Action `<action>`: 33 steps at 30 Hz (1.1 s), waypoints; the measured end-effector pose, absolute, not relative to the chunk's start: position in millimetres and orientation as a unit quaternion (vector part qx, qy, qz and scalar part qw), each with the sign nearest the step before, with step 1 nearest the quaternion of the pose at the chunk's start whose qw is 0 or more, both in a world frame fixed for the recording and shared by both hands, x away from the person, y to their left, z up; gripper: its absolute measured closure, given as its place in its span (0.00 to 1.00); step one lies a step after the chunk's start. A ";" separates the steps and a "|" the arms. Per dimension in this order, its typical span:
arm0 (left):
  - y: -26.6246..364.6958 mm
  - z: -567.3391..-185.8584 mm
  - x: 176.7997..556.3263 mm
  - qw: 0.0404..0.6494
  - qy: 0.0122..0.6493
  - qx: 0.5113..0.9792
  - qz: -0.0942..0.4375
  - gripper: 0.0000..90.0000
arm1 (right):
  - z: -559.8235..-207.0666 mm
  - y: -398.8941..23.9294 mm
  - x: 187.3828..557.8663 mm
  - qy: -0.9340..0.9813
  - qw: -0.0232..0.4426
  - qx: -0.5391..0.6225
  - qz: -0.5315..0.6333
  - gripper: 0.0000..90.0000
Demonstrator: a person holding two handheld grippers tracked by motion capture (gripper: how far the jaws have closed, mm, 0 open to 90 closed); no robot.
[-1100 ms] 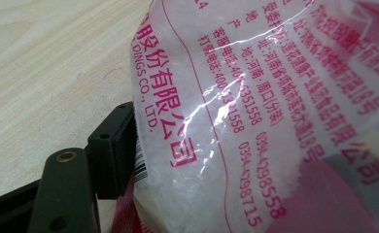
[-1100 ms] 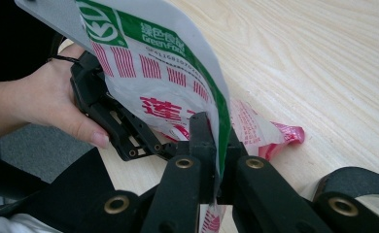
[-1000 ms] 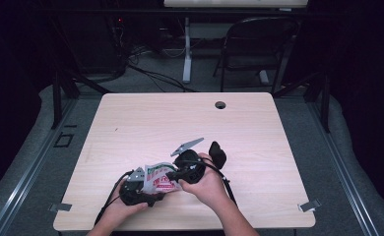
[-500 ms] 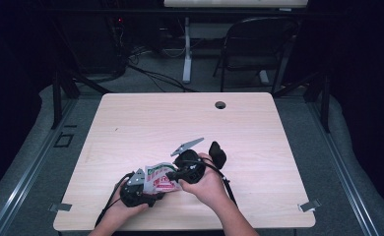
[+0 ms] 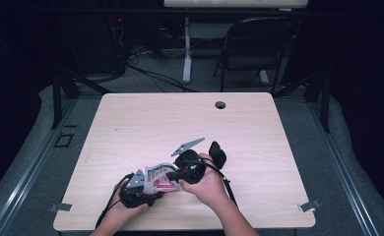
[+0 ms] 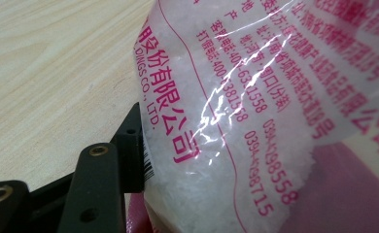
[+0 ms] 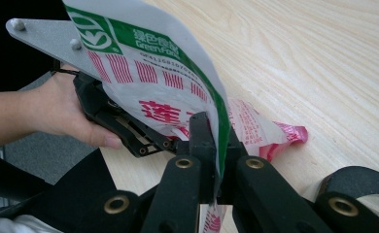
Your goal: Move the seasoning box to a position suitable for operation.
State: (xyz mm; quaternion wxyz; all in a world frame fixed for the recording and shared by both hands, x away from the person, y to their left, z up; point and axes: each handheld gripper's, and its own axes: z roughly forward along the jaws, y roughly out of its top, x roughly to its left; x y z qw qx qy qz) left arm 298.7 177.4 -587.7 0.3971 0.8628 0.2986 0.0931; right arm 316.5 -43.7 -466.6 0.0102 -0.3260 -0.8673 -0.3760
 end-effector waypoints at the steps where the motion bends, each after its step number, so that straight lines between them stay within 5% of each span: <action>1: 177.4 -587.8 298.8 0.398 0.299 0.863 0.093 0.51 | -467.3 -43.4 316.2 -0.864 0.012 -0.329 -0.380 1.00; 33: 174.7 -586.0 297.1 0.388 0.295 0.866 0.114 0.55 | -466.9 -46.2 317.0 -0.869 0.009 -0.320 -0.377 1.00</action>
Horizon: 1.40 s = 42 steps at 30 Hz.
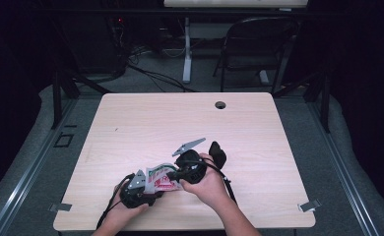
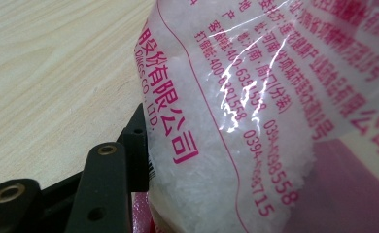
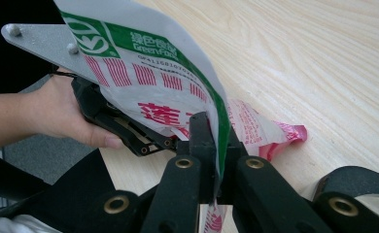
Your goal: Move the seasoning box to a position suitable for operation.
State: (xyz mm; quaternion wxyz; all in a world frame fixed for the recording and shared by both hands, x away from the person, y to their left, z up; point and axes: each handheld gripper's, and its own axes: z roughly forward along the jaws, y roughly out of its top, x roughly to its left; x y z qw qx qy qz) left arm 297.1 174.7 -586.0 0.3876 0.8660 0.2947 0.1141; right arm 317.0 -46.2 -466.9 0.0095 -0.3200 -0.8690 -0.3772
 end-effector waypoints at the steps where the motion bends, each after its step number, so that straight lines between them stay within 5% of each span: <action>1: 174.4 -586.1 296.8 0.389 0.296 0.865 0.111 0.56 | -466.9 -46.1 316.6 -0.869 0.008 -0.321 -0.377 1.00; 42: 171.2 -561.3 291.2 0.357 0.313 0.858 0.195 0.59 | -450.6 -56.2 325.0 -0.873 0.013 -0.281 -0.399 0.94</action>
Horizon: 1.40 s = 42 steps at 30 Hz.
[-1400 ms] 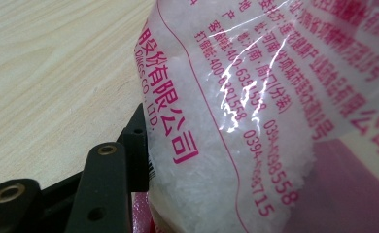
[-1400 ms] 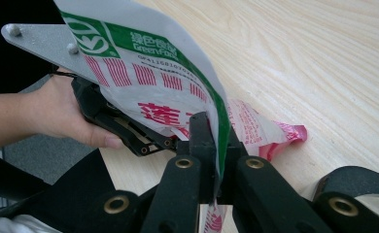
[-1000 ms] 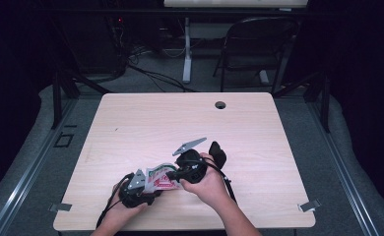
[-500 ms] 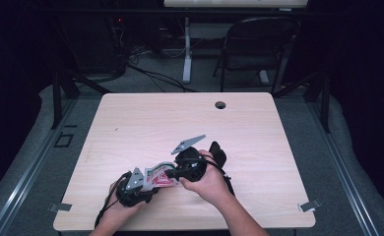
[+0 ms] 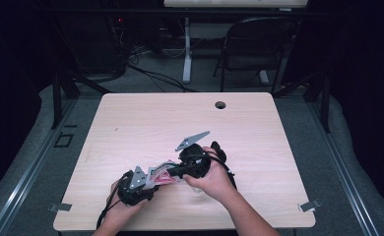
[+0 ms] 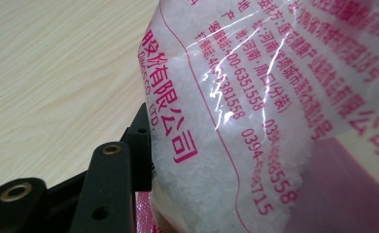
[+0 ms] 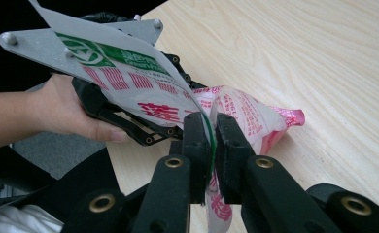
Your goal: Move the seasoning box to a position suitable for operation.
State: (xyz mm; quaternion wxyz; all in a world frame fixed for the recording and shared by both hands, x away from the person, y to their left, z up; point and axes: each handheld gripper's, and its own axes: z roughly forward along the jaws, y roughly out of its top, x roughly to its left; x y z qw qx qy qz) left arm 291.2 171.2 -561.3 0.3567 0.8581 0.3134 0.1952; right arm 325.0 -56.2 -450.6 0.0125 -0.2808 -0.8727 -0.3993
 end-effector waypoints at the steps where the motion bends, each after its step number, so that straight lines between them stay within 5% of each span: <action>1: 171.4 -561.0 290.9 0.356 0.314 0.858 0.196 0.59 | -449.3 -57.1 323.9 -0.870 0.013 -0.282 -0.404 0.93; 42: 163.2 -528.0 300.3 0.306 0.261 0.873 0.276 0.60 | -422.7 -76.9 319.2 -0.872 -0.006 -0.284 -0.400 0.87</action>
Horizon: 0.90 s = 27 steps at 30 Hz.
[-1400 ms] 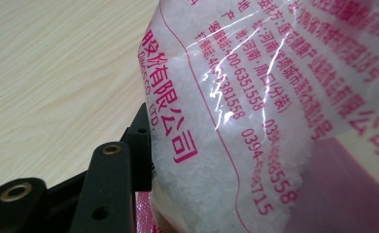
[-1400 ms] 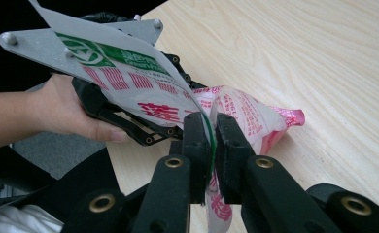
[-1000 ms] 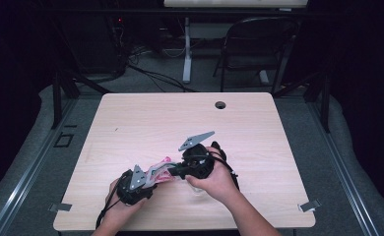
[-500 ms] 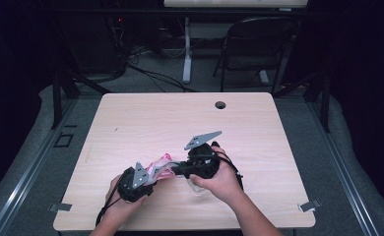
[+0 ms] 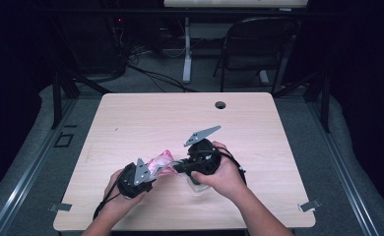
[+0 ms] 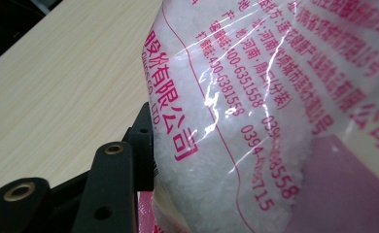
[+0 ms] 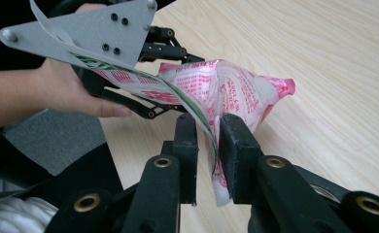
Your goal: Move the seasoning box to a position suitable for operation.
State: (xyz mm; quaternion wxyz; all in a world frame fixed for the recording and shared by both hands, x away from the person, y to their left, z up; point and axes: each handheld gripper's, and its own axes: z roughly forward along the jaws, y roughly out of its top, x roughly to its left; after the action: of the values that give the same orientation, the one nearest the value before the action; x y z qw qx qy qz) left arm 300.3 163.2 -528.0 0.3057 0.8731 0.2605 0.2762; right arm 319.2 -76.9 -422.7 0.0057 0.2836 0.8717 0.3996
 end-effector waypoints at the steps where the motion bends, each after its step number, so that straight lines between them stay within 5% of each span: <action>1: 163.4 -526.1 301.5 0.305 0.258 0.873 0.278 0.60 | -420.9 -76.9 319.3 0.874 0.007 0.283 0.395 0.86; 27: 157.8 -507.8 321.0 0.265 0.193 0.900 0.289 0.60 | -407.8 -73.9 331.3 0.903 -0.012 0.277 0.328 0.99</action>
State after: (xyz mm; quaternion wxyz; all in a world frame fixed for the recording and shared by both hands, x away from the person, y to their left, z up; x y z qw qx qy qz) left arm 321.0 157.8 -507.8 0.2648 0.8996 0.1932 0.2887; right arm 331.3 -73.9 -407.8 -0.0120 0.2768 0.9032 0.3279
